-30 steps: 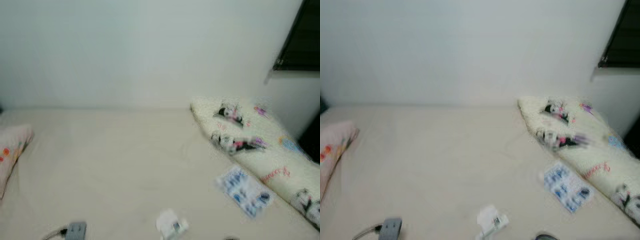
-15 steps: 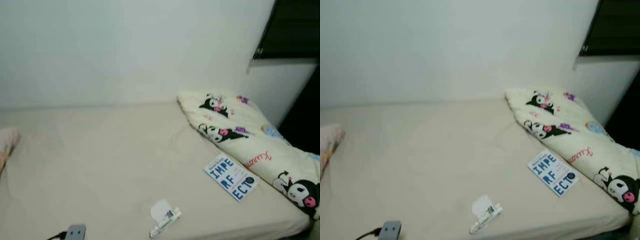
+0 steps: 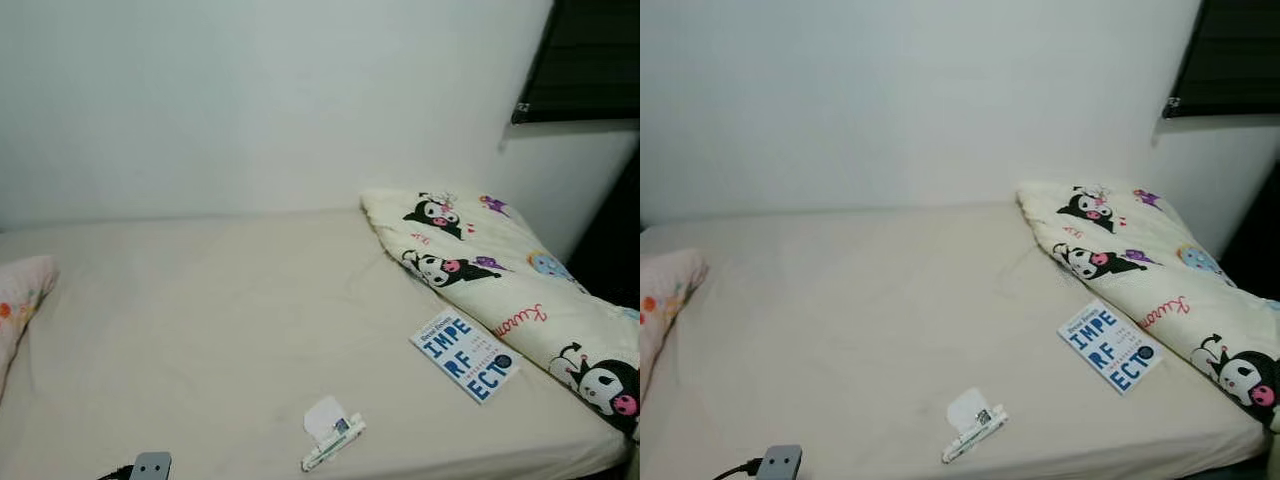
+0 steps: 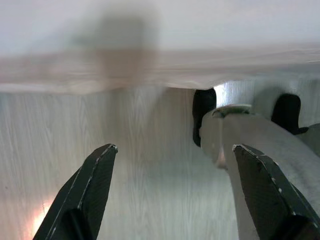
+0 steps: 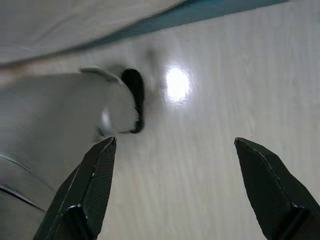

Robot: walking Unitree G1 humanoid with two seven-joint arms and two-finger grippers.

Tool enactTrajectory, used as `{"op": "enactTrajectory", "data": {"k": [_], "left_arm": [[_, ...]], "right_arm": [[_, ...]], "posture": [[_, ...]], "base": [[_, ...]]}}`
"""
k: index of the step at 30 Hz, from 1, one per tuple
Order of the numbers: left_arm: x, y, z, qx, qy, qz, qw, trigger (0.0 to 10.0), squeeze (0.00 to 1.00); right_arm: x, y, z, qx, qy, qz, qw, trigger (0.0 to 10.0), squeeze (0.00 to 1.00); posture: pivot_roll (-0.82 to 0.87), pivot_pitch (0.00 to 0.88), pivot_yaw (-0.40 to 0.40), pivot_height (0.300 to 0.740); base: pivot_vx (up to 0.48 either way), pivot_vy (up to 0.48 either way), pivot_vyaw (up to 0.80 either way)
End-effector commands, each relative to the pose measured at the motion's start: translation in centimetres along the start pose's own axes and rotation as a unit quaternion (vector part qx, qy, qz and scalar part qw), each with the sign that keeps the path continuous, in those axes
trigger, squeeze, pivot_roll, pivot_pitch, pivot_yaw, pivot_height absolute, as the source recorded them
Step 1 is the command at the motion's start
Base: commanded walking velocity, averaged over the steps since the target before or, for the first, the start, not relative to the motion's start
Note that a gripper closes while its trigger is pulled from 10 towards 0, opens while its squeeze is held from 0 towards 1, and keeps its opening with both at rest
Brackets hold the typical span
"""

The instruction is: Clean up the room

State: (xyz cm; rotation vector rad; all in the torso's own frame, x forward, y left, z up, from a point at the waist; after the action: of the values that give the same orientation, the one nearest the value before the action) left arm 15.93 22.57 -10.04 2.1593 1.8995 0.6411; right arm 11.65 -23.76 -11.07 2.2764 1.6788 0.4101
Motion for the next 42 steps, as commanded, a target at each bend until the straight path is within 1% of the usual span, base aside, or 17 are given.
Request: {"op": "enactTrajectory", "data": {"k": [1, 4, 6, 8, 12, 16, 19, 22, 23, 25, 27, 30, 35, 37, 39, 41, 42], "left_arm": [[0.0, -0.7, -0.1, 0.01, -0.001, 0.001, 1.0, 10.0, 0.0], [0.2, -1.0, -0.1, 0.009, 0.001, -0.001, 1.0, 10.0, 0.0], [0.5, -1.4, -0.2, 0.011, 0.002, 0.0, 1.0, 10.0, 0.0], [1.4, -1.9, -0.3, 0.015, 0.006, 0.006, 1.0, 10.0, 0.0], [2.1, -2.4, -0.5, 0.017, 0.006, 0.016, 1.0, 10.0, 0.0], [2.3, -2.4, -0.5, 0.015, 0.006, 0.019, 1.0, 10.0, 0.0], [2.3, -2.4, -0.5, 0.017, 0.001, 0.033, 0.999, 10.0, 0.0], [2.1, -2.4, -0.5, 0.019, -0.002, 0.034, 0.999, 10.0, 0.0], [1.5, -2.2, -0.4, 0.02, -0.009, 0.039, 0.999, 10.0, 0.0], [1.1, -2.1, -0.3, 0.021, -0.01, 0.036, 0.999, 10.0, 0.0], [0.3, -1.7, -0.2, 0.019, -0.014, 0.041, 0.999, 10.0, 0.0], [-0.8, -1.2, -0.1, 0.017, -0.019, 0.038, 0.999, 10.0, 0.0], [-1.5, -0.7, 0.0, 0.01, -0.026, 0.032, 0.999, 10.0, 0.0], [-1.5, -0.7, 0.0, 0.01, -0.026, 0.032, 0.999, 10.0, 0.0], [-2.2, 0.0, 0.0, -0.004, -0.037, 0.021, 0.999, 10.0, 0.0], [-2.5, 0.3, 0.1, -0.01, -0.042, 0.016, 0.999, 10.0, 0.0], [-3.0, 1.0, 0.1, -0.022, -0.049, 0.012, 0.998, 10.0, 0.0]], "right_arm": [[0.5, 0.2, 0.1, -0.005, 0.002, 0.005, 1.0, 10.0, 0.0], [0.9, 0.3, 0.2, -0.006, 0.004, 0.004, 1.0, 10.0, 0.0], [1.1, 0.5, 0.2, -0.007, 0.006, 0.004, 1.0, 10.0, 0.0], [1.4, 0.7, 0.3, -0.01, 0.008, 0.004, 1.0, 10.0, 0.0], [1.6, 0.9, 0.4, -0.011, 0.009, 0.004, 1.0, 10.0, 0.0], [1.5, 0.9, 0.4, -0.01, 0.009, -0.004, 1.0, 10.0, 0.0], [0.9, 0.9, 0.2, -0.018, 0.011, -0.011, 1.0, 10.0, 0.0], [0.5, 0.8, 0.1, -0.018, 0.013, -0.003, 1.0, 10.0, 0.0], [0.3, 0.6, 0.0, -0.012, 0.01, -0.028, 0.999, 10.0, 0.0], [0.0, 0.6, 0.0, -0.015, 0.001, -0.025, 1.0, 10.0, 0.0], [-0.4, 0.2, -0.1, -0.012, -0.014, -0.005, 1.0, 10.0, 0.0], [-0.7, -0.6, -0.1, 0.009, -0.036, -0.032, 0.999, 10.0, 0.0], [-0.8, -1.1, -0.2, 0.016, -0.04, -0.022, 0.999, 10.0, 0.0], [-0.8, -1.1, -0.2, 0.016, -0.04, -0.022, 0.999, 10.0, 0.0], [-1.0, -1.1, -0.2, 0.011, -0.05, -0.019, 0.999, 10.0, 0.0], [-1.0, -0.9, -0.2, 0.005, -0.055, -0.016, 0.998, 10.0, 0.0], [-1.0, 0.1, -0.1, -0.013, -0.06, -0.013, 0.998, 10.0, 0.0]], "posture": [[-0.09, 0.0, -0.027, 0.737], [-0.09, 0.0, -0.027, 0.737], [-0.09, 0.0, -0.027, 0.737], [-0.09, 0.0, -0.026, 0.737], [-0.09, 0.0, -0.026, 0.737], [-0.09, 0.0, -0.025, 0.737], [-0.09, 0.0, -0.025, 0.737], [-0.09, 0.0, -0.025, 0.737], [-0.09, 0.0, -0.025, 0.737], [-0.09, 0.0, -0.025, 0.737], [-0.09, 0.0, -0.025, 0.737], [-0.09, 0.0, -0.026, 0.737], [-0.09, 0.0, -0.026, 0.737], [-0.09, 0.0, -0.026, 0.737], [-0.09, 0.0, -0.027, 0.727], [-0.09, 0.0, -0.027, 0.723], [-0.09, 0.0, -0.022, 0.718]], "base": [[-0.48, 0.0, 0.0], [-0.48, 0.0, 0.0], [0.0, 0.0, 0.0], [0.0, 0.0, 0.0], [0.0, 0.0, 0.0], [0.0, 0.0, 0.0], [0.0, 0.0, 0.0], [0.0, -0.289, 0.0], [0.0, -0.48, 0.76], [0.0, -0.48, 0.76], [0.0, 0.0, 0.0], [0.0, 0.0, 0.0], [0.0, 0.0, 0.0], [0.0, 0.0, 0.0], [0.0, 0.0, 0.0], [0.0, 0.0, 0.0], [0.0, 0.0, 0.0]]}}
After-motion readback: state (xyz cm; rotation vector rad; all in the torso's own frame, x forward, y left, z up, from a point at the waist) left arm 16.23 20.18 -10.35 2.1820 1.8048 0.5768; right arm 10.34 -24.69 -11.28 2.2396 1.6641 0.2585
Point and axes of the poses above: a point about 5 cm out from each wrist's last joint towards the gripper, its own z axis pointing out of the wrist towards the gripper, its own y axis along the axis of the wrist's last joint, x = y × z, the point moved 1 cm from there along z, pointing out of the wrist towards the gripper, and after that the axes turned 12 degrees about z, right-handed, at the moved point
